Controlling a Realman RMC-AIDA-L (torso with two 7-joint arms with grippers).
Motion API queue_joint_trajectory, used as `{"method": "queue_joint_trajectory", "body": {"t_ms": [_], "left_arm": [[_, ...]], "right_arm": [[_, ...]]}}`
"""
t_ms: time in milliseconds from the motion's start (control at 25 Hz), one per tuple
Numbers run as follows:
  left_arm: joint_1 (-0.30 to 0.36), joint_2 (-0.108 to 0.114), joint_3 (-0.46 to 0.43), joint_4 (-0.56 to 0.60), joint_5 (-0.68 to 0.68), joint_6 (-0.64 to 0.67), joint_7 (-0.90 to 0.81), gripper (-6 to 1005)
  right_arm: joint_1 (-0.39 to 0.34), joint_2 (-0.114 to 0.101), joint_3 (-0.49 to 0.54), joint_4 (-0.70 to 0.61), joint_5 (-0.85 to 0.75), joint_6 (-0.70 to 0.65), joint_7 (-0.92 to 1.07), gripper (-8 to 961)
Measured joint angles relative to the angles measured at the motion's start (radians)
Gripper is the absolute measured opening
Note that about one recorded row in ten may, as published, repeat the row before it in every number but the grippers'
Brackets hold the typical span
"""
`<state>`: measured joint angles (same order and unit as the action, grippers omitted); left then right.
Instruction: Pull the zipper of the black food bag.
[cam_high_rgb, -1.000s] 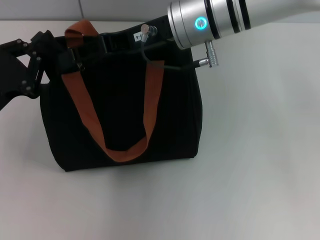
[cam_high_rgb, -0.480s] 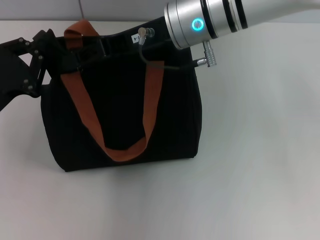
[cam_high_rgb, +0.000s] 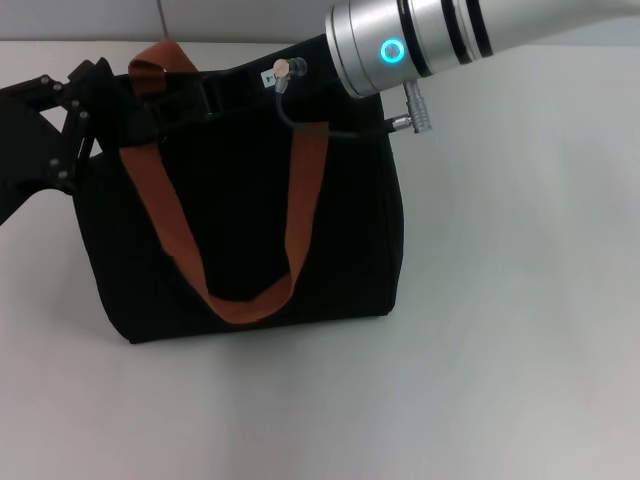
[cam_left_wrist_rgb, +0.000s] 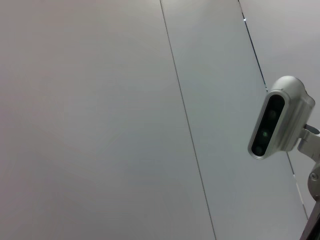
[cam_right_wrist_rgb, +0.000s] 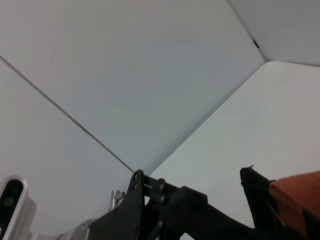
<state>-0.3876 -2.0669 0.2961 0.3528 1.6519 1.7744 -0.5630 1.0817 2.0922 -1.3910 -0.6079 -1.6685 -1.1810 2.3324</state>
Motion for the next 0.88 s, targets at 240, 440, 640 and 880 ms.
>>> {"method": "queue_joint_trajectory", "body": {"t_ms": [240, 440, 640, 880], "left_arm": [[-0.003, 0.001, 0.0, 0.0, 0.0, 0.003, 0.0, 24], [-0.003, 0.001, -0.004, 0.0, 0.0, 0.002, 0.0, 24], [0.001, 0.001, -0.006, 0.0, 0.0, 0.005, 0.0, 25], [0.001, 0.001, -0.001, 0.0, 0.0, 0.006, 0.0, 25]], "right_arm": [[-0.007, 0.0, -0.025, -0.014, 0.0, 0.024, 0.005, 478], [-0.02, 0.0, -0.028, -0.034, -0.001, 0.024, 0.006, 427], [-0.033, 0.0, -0.028, -0.059, -0.001, 0.023, 0.007, 349], [-0.033, -0.001, -0.028, -0.065, -0.001, 0.023, 0.002, 289]]}}
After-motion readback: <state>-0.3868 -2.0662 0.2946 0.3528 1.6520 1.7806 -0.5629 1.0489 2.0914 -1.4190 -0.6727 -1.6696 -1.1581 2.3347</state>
